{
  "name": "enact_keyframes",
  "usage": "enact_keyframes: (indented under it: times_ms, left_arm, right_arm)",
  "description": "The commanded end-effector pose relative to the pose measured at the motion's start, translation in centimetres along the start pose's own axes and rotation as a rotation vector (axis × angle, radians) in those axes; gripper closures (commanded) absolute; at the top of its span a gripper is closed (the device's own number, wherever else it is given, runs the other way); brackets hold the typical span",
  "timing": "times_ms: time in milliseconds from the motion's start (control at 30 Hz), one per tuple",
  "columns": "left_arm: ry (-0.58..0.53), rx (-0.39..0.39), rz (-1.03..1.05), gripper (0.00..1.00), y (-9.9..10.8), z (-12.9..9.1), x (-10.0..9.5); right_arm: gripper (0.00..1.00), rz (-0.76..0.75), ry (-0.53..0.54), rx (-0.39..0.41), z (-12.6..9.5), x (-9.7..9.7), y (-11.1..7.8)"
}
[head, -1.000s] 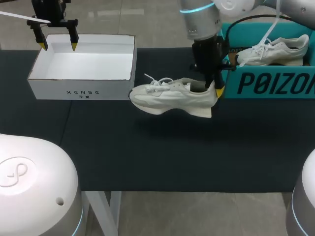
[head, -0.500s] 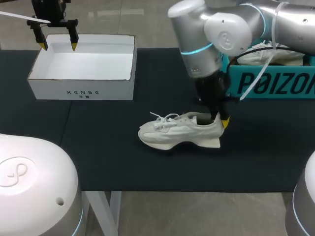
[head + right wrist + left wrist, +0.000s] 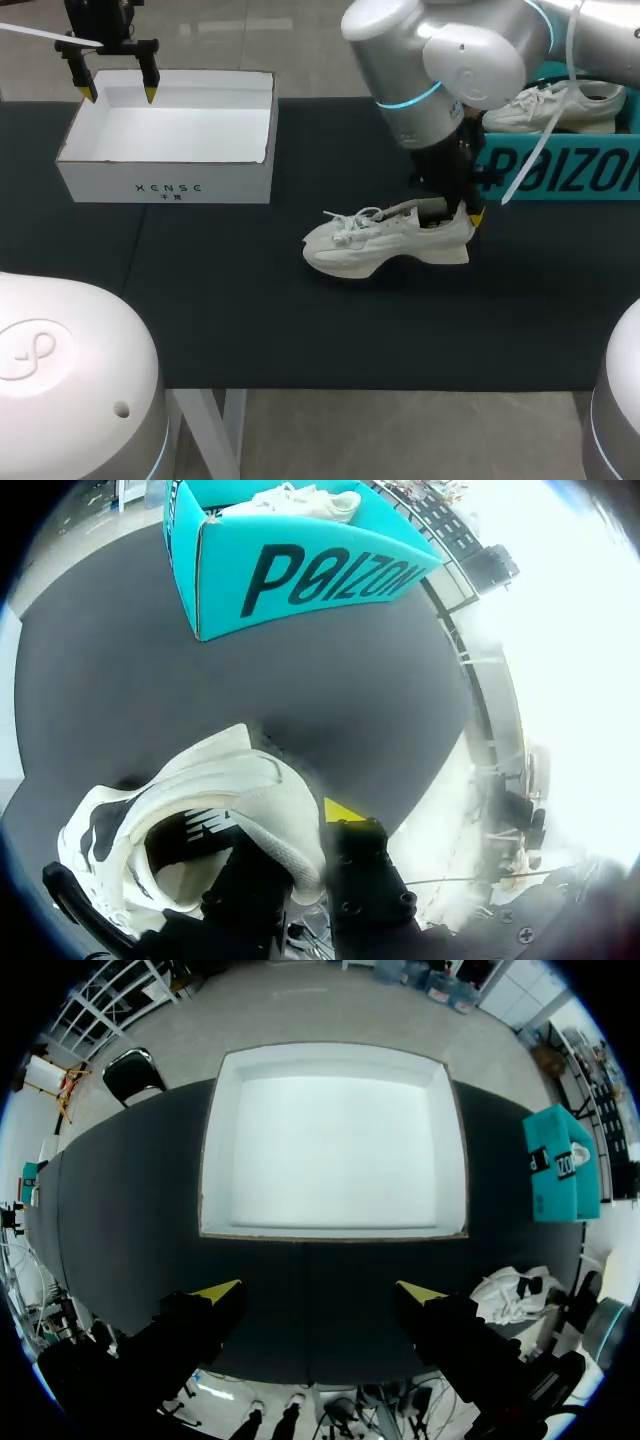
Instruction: Take the shoe out of the shoebox, open the shoe tongue, remove and reinsert the insole, then place the shoe into the shoebox
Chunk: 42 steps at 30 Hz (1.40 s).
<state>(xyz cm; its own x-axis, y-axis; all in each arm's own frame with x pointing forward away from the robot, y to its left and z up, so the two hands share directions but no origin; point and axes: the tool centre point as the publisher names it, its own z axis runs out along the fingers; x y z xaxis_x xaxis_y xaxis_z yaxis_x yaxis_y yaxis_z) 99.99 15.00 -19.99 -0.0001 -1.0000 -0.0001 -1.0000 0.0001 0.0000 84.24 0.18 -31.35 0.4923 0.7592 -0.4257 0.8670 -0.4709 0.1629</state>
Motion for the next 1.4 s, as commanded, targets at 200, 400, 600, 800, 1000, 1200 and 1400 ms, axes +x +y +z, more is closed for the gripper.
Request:
enact_keyframes:
  times_ms: [200, 400, 600, 800, 1000, 1200, 1400]
  left_arm:
    - [0.000, 0.000, 0.000, 0.00, 0.0, 0.0, 0.0]
    - [0.000, 0.000, 0.000, 0.00, 0.0, 0.0, 0.0]
    - [0.000, 0.000, 0.000, 0.00, 0.0, 0.0, 0.0]
    - [0.000, 0.000, 0.000, 0.00, 0.0, 0.0, 0.0]
    - [0.000, 0.000, 0.000, 0.00, 0.0, 0.0, 0.0]
    - [0.000, 0.000, 0.000, 0.00, 0.0, 0.0, 0.0]
    - [0.000, 0.000, 0.000, 0.00, 0.0, 0.0, 0.0]
  right_arm:
    - [1.00, 0.174, 0.124, -0.076, 0.6, 1.7, 2.2]
    - [1.00, 0.168, 0.188, -0.081, 1.1, 3.4, 3.0]
    - [1.00, 0.122, 0.205, -0.079, 0.0, 4.5, 3.0]
    - [1.00, 0.079, 0.201, -0.043, -0.6, 5.1, 2.4]
    - [1.00, 0.040, 0.199, 0.003, -0.5, 5.9, 2.0]
    - [1.00, -0.032, 0.192, 0.021, 0.0, 6.7, 0.7]
    - [1.00, 0.006, 0.174, 0.074, 1.6, 5.8, -0.5]
